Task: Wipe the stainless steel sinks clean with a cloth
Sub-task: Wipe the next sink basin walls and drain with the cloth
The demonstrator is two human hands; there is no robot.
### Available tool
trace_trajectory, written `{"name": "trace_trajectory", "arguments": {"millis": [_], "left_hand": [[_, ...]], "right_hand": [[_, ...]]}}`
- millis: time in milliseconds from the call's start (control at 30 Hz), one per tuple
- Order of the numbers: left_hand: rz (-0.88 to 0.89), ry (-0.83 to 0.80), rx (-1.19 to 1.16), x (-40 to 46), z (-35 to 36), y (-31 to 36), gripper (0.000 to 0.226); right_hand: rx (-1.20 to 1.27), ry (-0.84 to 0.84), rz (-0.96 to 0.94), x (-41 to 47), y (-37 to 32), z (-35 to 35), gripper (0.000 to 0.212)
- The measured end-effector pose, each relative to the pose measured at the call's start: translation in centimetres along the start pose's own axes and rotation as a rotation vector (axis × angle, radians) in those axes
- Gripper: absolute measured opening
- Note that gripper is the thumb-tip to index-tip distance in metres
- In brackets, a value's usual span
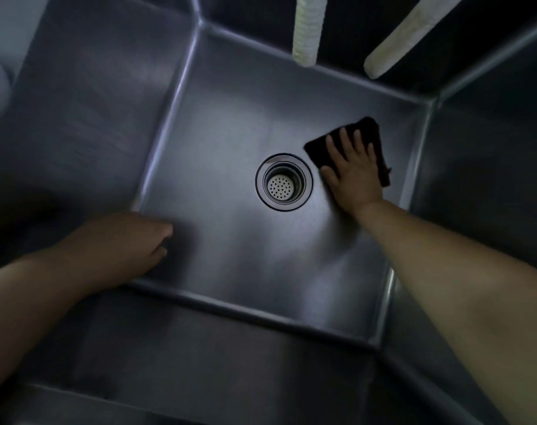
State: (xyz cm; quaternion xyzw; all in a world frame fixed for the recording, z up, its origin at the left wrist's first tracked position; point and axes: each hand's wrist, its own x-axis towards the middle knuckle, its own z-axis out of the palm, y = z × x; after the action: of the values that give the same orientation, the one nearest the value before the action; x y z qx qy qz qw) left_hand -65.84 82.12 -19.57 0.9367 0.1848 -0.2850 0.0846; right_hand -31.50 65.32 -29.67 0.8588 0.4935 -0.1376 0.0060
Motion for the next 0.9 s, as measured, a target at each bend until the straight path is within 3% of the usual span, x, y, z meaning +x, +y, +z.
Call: {"name": "trace_trajectory", "arguments": {"millis": [133,233,433,567,633,800,900], "left_hand": [[0.046,-0.004,-0.022,0.0,-0.3,0.3,0.03],[0.091,0.023,-0.057,-0.5,-0.8,0.7,0.027],[0.172,0.014,-0.086,-1.3,-2.1,2.5,0.021],[0.273,-0.046,-0.022,-1.3,-3.0,3.4,0.026],[0.315,-0.062,0.056,0.0,-3.9,3.6,0.031],[0.295,0.025,0.189,6.1,-5.0,5.4,0.034],[0.258,-0.001,0.243,9.0,-3.7,7.1,0.053]], "right_hand": [[-0.009,0.006,0.109,-5.9,-0.5,1.4,0.058],[0.018,-0.018,0.076,-9.2,-3.7,2.3,0.058],[0.043,-0.161,-0.265,-14.4,-11.1,4.0,0.061],[-0.011,-0.337,-0.516,-17.8,-9.4,4.0,0.064],[-0.027,-0.376,-0.484,-18.3,-7.2,3.4,0.064],[-0.117,-0.355,-0.164,-14.9,-2.4,2.6,0.063],[-0.097,-0.294,0.003,-10.5,-1.0,2.1,0.065]]}}
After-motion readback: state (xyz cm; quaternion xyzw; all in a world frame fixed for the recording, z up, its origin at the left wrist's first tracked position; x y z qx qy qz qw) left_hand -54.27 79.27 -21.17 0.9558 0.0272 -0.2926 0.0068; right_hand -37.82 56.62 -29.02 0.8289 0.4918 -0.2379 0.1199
